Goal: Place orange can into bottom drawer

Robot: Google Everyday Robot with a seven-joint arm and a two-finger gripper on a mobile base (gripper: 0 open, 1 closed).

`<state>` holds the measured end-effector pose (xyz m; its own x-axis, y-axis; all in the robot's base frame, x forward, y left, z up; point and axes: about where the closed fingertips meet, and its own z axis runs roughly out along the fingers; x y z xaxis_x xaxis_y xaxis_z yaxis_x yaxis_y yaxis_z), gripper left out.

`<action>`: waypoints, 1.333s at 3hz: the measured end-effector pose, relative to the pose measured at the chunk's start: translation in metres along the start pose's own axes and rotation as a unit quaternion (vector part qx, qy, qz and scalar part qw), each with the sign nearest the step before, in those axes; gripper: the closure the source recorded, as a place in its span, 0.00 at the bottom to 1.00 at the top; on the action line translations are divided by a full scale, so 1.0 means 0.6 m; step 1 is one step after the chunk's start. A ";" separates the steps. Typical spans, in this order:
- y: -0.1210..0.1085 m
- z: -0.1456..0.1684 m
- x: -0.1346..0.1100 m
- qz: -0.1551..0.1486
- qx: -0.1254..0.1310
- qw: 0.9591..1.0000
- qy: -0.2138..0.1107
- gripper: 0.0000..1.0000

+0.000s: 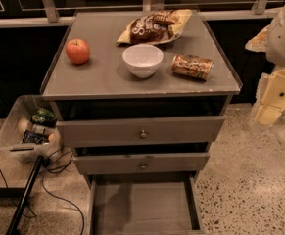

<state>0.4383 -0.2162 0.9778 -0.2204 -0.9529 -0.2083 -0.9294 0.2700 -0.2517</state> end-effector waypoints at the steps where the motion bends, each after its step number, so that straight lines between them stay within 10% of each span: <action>1: 0.000 0.000 0.000 0.000 0.000 1.000 0.000 0.00; 4: -0.053 0.011 -0.049 -0.040 0.046 0.997 -0.055 0.00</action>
Offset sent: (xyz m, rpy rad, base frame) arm 0.0015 0.0013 -0.0042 0.0404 -0.0107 0.0377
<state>0.4764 -0.1962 0.9859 -0.1080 -0.9522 -0.2857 -0.9107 0.2100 -0.3557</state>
